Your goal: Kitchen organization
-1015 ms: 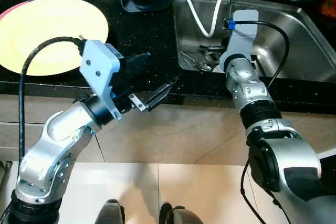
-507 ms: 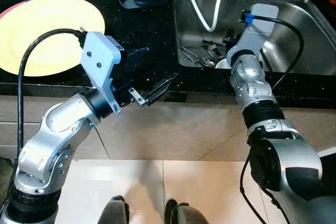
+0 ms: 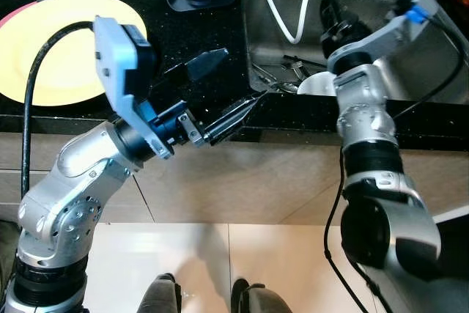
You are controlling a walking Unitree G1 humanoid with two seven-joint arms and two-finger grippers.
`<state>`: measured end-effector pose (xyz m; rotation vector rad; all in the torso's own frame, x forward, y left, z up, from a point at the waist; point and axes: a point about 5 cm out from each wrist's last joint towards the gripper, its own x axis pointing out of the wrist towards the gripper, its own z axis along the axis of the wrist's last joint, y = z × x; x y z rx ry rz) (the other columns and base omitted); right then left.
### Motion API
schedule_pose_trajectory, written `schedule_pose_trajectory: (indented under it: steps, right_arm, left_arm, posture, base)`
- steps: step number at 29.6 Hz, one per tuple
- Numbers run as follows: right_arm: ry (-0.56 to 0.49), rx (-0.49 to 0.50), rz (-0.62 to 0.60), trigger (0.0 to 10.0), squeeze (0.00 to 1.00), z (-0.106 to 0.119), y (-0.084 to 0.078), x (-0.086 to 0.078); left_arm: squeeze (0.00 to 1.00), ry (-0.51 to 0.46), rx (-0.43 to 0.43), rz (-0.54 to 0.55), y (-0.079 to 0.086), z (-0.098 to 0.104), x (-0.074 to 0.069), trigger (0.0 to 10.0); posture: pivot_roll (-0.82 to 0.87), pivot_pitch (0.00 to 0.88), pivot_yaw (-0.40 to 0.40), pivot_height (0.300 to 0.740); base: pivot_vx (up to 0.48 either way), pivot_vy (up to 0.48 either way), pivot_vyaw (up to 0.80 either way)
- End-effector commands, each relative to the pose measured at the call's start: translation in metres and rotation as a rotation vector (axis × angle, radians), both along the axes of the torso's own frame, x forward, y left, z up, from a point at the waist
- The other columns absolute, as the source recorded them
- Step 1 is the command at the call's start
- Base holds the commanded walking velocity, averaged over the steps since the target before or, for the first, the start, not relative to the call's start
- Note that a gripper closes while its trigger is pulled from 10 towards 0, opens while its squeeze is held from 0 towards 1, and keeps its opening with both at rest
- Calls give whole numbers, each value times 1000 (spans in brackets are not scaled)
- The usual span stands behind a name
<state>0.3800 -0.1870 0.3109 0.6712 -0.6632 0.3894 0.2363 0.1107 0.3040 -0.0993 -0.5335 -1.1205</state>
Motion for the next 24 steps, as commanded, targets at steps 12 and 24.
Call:
schedule_pose_trajectory:
  steps: [12, 24]
  right_arm:
    - [-375, -125, 528, 10000, 0, -7, 17, -68]
    - [-26, -459, 871, 10000, 0, -116, 60, -90]
  left_arm:
    - [0, 120, -23, -260, 4, -25, -14, 10000]
    - [0, 457, 119, -242, 17, -120, -8, 10000]
  posture:
    - [198, 98, -56, 740]
    - [198, 64, -56, 740]
  base:
    - [0, 0, 0]
    - [0, 0, 0]
